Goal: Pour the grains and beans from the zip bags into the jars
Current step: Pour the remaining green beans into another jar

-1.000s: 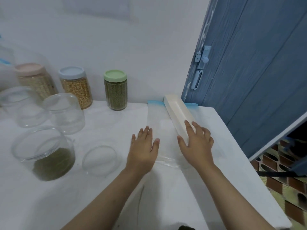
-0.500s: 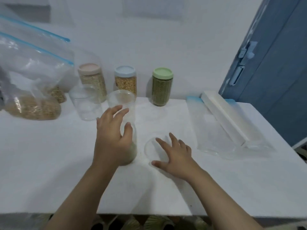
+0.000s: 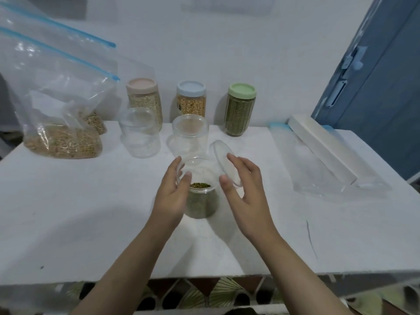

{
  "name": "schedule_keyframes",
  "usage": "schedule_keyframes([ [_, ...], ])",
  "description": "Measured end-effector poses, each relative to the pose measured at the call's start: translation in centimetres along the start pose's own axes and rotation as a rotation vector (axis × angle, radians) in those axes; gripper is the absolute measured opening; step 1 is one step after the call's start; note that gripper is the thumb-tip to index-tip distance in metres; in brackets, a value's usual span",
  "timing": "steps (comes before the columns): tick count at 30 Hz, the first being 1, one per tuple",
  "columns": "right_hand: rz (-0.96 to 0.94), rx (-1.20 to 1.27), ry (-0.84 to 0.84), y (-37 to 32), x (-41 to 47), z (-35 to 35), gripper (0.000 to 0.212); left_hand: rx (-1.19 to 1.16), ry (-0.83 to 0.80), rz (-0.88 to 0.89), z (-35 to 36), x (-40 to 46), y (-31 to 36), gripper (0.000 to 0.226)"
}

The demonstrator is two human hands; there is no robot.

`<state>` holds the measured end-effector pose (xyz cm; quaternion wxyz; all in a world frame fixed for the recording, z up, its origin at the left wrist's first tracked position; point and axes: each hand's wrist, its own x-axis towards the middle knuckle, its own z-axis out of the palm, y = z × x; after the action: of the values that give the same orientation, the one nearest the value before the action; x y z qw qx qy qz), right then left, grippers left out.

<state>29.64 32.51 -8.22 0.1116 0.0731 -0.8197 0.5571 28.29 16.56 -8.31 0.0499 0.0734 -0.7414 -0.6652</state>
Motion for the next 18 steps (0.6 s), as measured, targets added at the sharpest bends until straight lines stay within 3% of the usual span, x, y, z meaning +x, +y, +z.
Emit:
schedule_keyframes([
  [5, -0.04, -0.088, -0.069, 0.0, 0.6, 1.5, 0.075, -0.077, -0.026, -0.048, -1.3, 0.4, -0.2, 0.032],
  [9, 0.007, -0.021, -0.091, 0.0, 0.6, 1.8, 0.084, -0.125, -0.067, -0.035, -1.5, 0.1, 0.1, 0.031],
  [13, 0.207, 0.267, -0.015, -0.2, 1.3, 2.5, 0.063, -0.088, -0.084, -0.018, -1.5, 0.0, 0.0, 0.037],
  [18, 0.226, 0.251, 0.03, -0.1, 2.0, 3.1, 0.028, -0.08, -0.065, 0.022, -1.3, -0.2, -1.0, 0.05],
])
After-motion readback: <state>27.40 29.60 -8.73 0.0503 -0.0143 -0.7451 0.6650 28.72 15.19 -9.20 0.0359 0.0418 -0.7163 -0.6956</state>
